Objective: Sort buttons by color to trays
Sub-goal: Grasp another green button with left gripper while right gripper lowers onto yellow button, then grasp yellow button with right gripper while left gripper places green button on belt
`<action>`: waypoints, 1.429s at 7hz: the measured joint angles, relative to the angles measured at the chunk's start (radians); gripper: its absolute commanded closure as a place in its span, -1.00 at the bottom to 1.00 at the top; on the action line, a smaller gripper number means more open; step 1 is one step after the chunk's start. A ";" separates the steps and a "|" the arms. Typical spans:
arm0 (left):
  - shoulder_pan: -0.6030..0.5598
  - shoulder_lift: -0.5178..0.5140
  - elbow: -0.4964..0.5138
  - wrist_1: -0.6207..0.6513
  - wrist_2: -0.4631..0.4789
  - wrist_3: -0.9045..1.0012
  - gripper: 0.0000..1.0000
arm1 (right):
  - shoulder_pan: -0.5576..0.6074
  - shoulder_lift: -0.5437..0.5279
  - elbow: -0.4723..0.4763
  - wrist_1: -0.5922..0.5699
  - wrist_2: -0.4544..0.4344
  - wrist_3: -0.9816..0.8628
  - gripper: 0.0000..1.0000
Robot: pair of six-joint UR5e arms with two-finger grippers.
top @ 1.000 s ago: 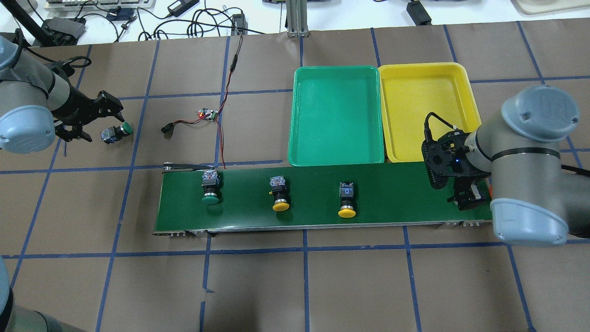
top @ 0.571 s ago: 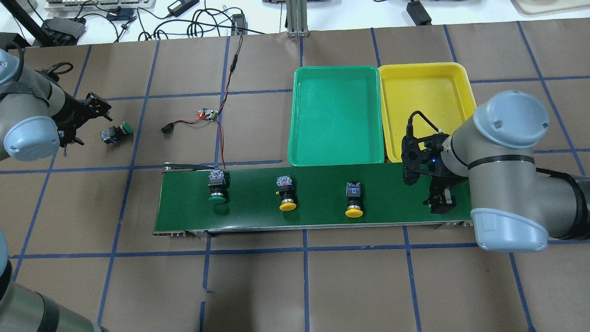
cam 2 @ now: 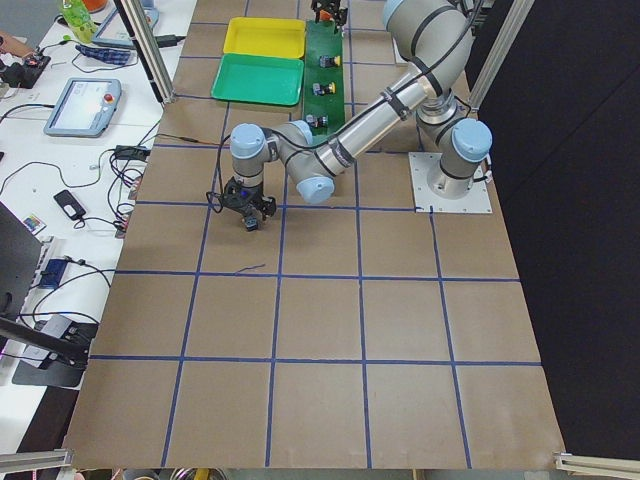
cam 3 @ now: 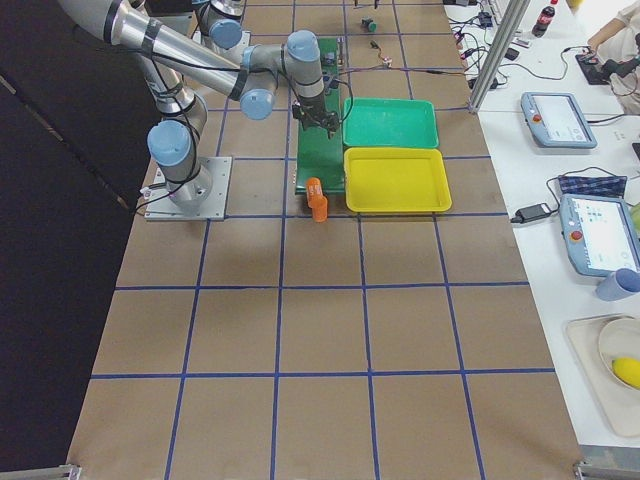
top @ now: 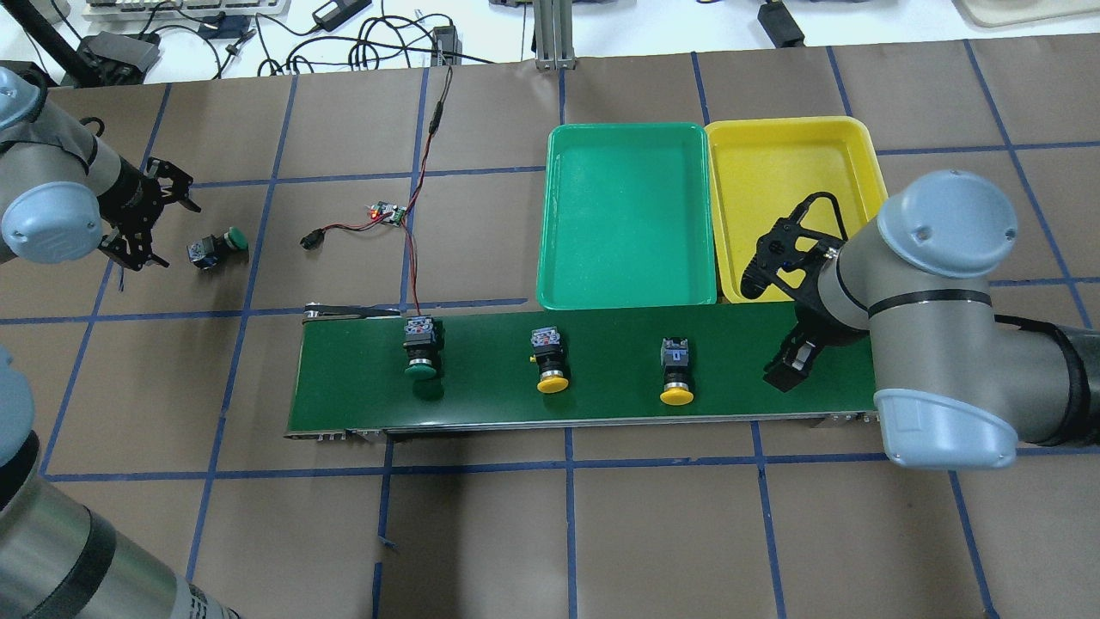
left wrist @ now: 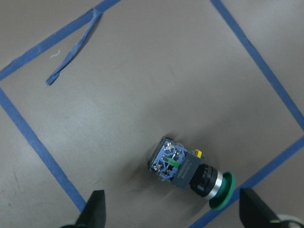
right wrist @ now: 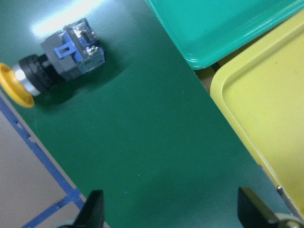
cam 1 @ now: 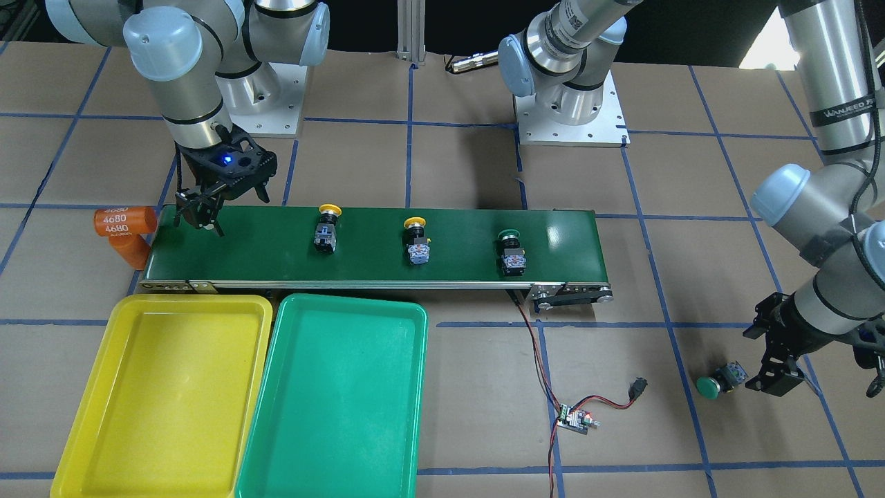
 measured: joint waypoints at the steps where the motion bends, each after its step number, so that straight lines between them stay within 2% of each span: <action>1: 0.000 -0.026 0.028 -0.028 -0.019 -0.068 -1.00 | 0.000 0.000 0.001 0.010 -0.004 0.189 -1.00; 3: 0.000 -0.062 0.049 -0.043 -0.046 -0.169 -1.00 | 0.000 -0.002 0.003 0.063 -0.007 0.562 -1.00; 4: 0.000 -0.071 0.050 -0.045 -0.063 -0.204 -1.00 | 0.000 -0.003 0.003 0.079 -0.005 0.683 -1.00; 5: 0.000 -0.079 0.050 -0.045 -0.074 -0.221 -1.00 | 0.000 -0.003 0.004 0.081 -0.003 0.739 -1.00; 6: 0.000 -0.087 0.050 -0.045 -0.077 -0.227 -0.89 | 0.000 -0.003 0.004 0.076 -0.002 0.760 -1.00; 7: 0.000 -0.094 0.046 -0.046 -0.079 -0.229 -0.63 | 0.000 -0.003 0.004 0.073 0.001 0.767 -1.00; 8: 0.000 -0.097 0.038 -0.050 -0.079 -0.230 -0.25 | 0.000 -0.003 0.003 0.070 0.005 0.768 -1.00; 9: 0.000 -0.098 0.034 -0.055 -0.080 -0.230 0.85 | 0.000 -0.003 0.003 0.069 0.008 0.768 -1.00; 10: 0.000 -0.097 0.034 -0.058 -0.081 -0.229 1.00 | 0.001 -0.001 0.004 0.069 0.012 0.768 -1.00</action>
